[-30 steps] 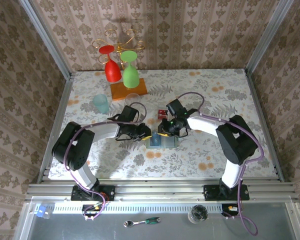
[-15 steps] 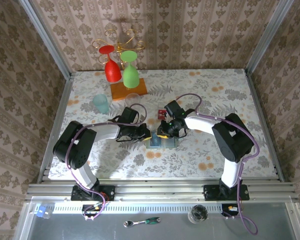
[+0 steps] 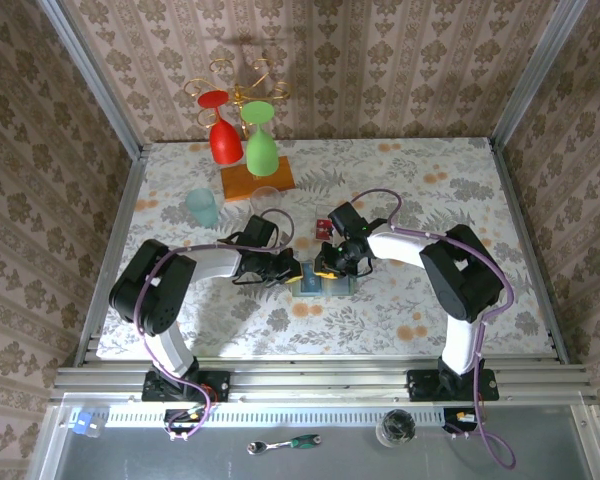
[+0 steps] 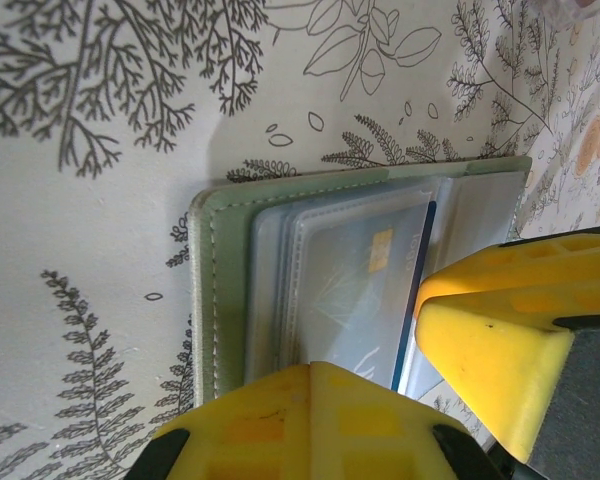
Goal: Take the credit cards out of the card holder
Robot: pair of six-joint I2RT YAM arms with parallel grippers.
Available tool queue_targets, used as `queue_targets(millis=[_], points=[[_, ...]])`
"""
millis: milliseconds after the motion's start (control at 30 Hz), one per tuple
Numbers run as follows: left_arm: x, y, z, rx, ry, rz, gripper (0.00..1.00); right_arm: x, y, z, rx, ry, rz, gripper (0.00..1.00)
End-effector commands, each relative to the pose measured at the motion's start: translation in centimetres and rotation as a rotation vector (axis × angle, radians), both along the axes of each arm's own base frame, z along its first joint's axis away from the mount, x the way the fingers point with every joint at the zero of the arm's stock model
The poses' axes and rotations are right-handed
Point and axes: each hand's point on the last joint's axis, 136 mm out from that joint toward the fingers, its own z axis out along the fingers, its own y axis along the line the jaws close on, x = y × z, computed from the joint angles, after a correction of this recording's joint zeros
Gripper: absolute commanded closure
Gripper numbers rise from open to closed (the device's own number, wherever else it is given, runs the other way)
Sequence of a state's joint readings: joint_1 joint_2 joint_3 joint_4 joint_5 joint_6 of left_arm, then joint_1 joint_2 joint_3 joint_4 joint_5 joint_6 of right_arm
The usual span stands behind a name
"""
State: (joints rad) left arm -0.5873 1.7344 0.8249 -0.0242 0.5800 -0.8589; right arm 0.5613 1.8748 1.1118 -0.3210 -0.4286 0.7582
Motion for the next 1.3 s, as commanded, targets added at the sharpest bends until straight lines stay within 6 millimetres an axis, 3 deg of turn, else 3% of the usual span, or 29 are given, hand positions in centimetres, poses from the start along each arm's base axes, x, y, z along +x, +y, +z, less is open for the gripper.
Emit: queue_targets(millis=[0,567,967,1267], points=[[-0.7,1.0,-1.4,0.053,0.034,-0.008,1.0,-0.2,0.8,0.1,0.023,0.012,0.036,0.79],[-0.7,1.1,-1.5,0.056,0.037,-0.008,1.0,-0.9,0.6,-0.2,0.014,0.001,0.072,0.85],[-0.8,1.1,-1.4,0.054,0.037,-0.008,0.99,-1.2,-0.6,-1.3,-0.07,0.019,0.077,0.74],[-0.7,1.2,-1.1,0.051,0.029,-0.004,0.96,-0.6,-1.2,0.0,-0.102,-0.039,0.078,0.74]])
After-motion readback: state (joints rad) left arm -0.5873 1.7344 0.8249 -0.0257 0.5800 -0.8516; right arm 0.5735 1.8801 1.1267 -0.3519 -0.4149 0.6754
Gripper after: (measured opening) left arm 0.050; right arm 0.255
